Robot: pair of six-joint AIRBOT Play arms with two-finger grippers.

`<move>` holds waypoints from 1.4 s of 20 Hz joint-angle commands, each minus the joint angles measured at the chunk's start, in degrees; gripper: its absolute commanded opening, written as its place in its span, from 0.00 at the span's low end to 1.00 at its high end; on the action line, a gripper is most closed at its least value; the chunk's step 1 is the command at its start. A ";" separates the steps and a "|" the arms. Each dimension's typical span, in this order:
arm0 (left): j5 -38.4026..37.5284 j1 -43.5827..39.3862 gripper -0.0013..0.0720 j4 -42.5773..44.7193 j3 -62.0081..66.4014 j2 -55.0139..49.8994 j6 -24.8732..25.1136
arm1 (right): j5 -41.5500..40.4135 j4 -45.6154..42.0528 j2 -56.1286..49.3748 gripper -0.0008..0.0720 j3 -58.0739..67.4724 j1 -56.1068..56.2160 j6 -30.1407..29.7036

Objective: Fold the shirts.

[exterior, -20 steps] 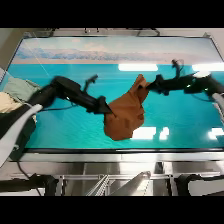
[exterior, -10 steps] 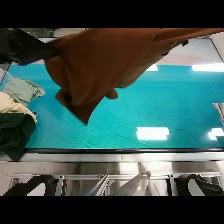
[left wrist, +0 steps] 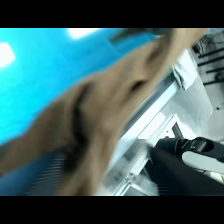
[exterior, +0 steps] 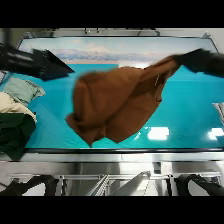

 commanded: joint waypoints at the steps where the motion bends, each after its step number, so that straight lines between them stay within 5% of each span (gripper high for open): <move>1: -4.87 -0.57 1.00 0.13 -6.97 -10.67 4.70 | -9.60 -1.90 -16.98 0.05 -2.80 0.22 0.04; 3: -4.22 2.34 1.00 0.11 -3.80 -16.90 5.25 | -9.81 -1.88 -24.90 0.56 0.50 -2.73 0.17; 7: 3.28 9.18 1.00 0.20 3.89 -21.38 3.93 | 4.28 -2.40 -27.41 0.57 4.46 -10.80 2.51; 10: 6.54 10.14 1.00 0.57 -1.68 -18.84 4.00 | 14.27 -10.36 -26.25 0.56 1.44 -13.57 7.32; 15: -0.48 6.25 1.00 0.55 -28.13 -9.03 7.93 | 8.52 -12.66 -21.68 0.59 -20.06 -11.28 7.21; 16: -2.27 5.60 1.00 0.55 -32.06 -7.67 8.33 | 7.06 -12.66 -21.59 0.73 -22.53 -10.23 7.15; 17: -3.65 5.05 1.00 0.52 -35.15 -6.60 8.35 | 5.55 -12.68 -21.64 0.75 -24.30 -8.85 7.15; 20: -9.40 2.45 1.00 0.02 -41.16 -5.20 8.37 | 1.57 -9.97 -22.69 0.74 -25.62 -2.67 7.15; 22: -14.69 -1.11 1.00 -0.02 -43.12 -5.22 8.33 | -2.80 -5.14 -23.26 0.60 -25.59 1.77 6.23; 25: -18.78 -8.44 1.00 -1.86 -42.34 -7.58 8.31 | -6.51 3.52 -23.58 0.59 -25.33 4.85 3.10; 27: -17.86 -13.49 0.98 -1.60 -39.26 -11.39 8.28 | -5.33 7.28 -23.56 0.17 -24.98 4.70 0.87; 28: -16.48 -15.54 0.97 -1.29 -37.75 -13.42 8.26 | -4.90 7.37 -23.54 0.09 -24.74 4.74 0.87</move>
